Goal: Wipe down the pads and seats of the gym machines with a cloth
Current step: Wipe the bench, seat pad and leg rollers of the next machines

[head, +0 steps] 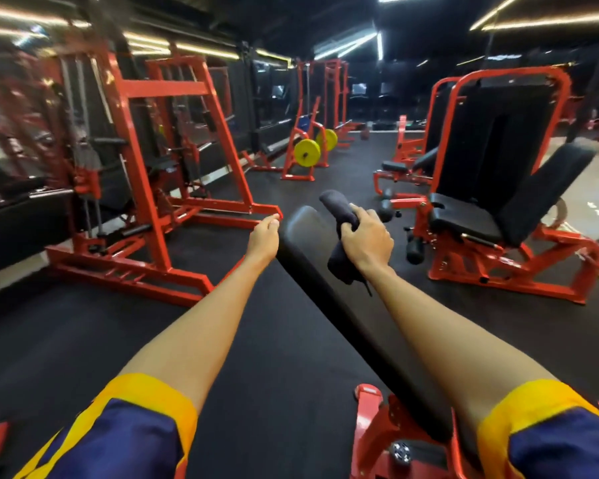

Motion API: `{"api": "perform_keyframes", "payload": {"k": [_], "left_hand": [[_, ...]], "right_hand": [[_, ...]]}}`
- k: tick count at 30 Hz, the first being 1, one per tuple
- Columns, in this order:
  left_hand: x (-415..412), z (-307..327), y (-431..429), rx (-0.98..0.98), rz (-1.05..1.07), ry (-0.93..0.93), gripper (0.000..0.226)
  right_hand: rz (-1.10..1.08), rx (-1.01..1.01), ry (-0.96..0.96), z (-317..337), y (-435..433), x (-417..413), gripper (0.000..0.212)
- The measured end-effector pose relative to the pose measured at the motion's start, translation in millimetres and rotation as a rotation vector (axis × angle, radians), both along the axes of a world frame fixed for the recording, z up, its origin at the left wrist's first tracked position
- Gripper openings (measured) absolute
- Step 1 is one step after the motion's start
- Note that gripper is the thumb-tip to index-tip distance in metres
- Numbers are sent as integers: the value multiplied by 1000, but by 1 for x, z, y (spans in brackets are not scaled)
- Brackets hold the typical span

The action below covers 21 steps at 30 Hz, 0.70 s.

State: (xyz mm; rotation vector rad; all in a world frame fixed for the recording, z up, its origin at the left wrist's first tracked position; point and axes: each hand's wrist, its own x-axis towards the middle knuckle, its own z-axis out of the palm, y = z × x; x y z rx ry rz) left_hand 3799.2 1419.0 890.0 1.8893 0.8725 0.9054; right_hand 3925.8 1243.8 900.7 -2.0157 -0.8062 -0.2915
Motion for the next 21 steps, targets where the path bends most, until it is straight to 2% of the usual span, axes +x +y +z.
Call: {"api": "perform_keyframes", "payload": {"k": [2, 5, 7, 10, 13, 17, 21], "left_hand": [[11, -5, 3, 3, 21, 68, 42], [30, -9, -2, 30, 42, 113, 44], [35, -13, -6, 33, 91, 114, 45], [38, -21, -10, 42, 122, 106, 46], [39, -22, -6, 17, 136, 85, 45], [46, -19, 5, 24, 122, 117, 44], [50, -15, 16, 9, 118, 142, 46]], "right_hand": [[157, -74, 6, -9, 21, 17, 51], [530, -382, 123, -29, 48, 38, 66], [656, -503, 187, -46, 56, 45, 69], [660, -445, 162, -65, 58, 53, 64], [706, -387, 124, -71, 69, 56, 71], [699, -336, 207, -72, 86, 42, 78], [659, -308, 245, -71, 97, 36, 67]]}}
